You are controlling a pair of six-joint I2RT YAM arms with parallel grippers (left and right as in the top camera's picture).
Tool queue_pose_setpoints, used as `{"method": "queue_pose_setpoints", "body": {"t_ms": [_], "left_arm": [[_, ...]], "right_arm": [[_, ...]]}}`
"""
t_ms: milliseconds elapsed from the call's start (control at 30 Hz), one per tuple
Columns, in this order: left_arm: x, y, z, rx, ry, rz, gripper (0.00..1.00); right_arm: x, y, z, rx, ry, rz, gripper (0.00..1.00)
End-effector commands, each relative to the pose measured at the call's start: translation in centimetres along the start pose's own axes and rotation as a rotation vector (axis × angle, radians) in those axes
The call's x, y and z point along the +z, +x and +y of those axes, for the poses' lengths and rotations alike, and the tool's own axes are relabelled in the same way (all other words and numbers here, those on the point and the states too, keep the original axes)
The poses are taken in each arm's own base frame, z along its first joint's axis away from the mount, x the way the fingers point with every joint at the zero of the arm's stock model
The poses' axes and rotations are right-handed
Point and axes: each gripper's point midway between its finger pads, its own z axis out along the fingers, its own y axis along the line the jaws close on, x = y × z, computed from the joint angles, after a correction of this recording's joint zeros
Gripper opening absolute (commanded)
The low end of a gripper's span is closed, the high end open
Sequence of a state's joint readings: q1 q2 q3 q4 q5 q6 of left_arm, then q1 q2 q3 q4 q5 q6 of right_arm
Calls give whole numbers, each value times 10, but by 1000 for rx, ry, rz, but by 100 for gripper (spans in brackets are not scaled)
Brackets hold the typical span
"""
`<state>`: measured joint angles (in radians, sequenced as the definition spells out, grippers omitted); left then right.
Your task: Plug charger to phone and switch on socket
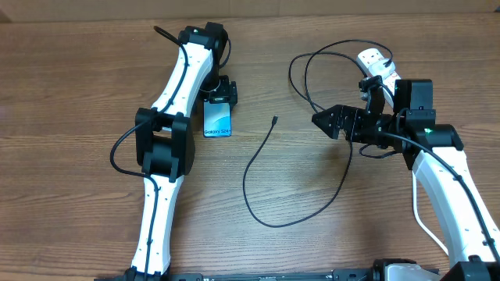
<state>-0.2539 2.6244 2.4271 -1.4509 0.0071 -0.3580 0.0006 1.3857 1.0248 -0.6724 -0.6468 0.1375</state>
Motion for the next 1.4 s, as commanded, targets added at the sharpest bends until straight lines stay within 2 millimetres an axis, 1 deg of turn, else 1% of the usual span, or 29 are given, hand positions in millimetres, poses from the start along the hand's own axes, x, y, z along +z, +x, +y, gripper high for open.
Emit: {"method": "queue_pose_setpoints", "body": {"t_ms": [0, 233, 267, 300, 367, 433, 500, 567, 633, 767, 867, 1000, 1067, 1133, 1367], "left_arm": [[15, 6, -2, 26, 0, 36, 94], [35, 16, 0, 26, -8, 82, 92], [37, 17, 1, 26, -10, 85, 87], [37, 17, 1, 26, -10, 85, 84], [37, 17, 1, 26, -11, 87, 82], [37, 19, 1, 25, -13, 93, 70], [37, 20, 2, 25, -15, 97, 68], [37, 20, 2, 25, -16, 98, 68], [37, 20, 2, 24, -15, 99, 67], [35, 24, 2, 24, -11, 113, 67], [32, 28, -4, 17, 29, 139, 66], [23, 36, -15, -3, 128, 191, 67], [11, 43, -26, -44, 250, 253, 66], [5, 45, -30, -71, 330, 285, 66], [-3, 47, -19, -138, 408, 343, 65]], "right_arm": [[-2, -7, 3, -18, -5, -14, 100], [-2, -7, 3, -18, -5, -14, 100], [-2, -7, 3, -18, -5, -14, 100], [-2, -7, 3, -18, -5, -14, 100], [-2, -6, 5, -11, -16, -11, 100], [-2, -4, 9, 56, -40, 2, 100], [-2, -2, 9, 122, -41, 11, 100], [-2, 1, 8, 203, -39, 20, 100], [-2, 1, 8, 244, -38, 22, 100], [-2, 1, 8, 243, -38, 21, 100], [-2, 1, 8, 243, -38, 22, 100], [-2, 1, 8, 243, -38, 22, 100], [-2, 1, 8, 243, -38, 22, 100], [-2, 1, 8, 244, -38, 22, 100], [-2, 4, 8, 252, -35, 32, 100]]}}
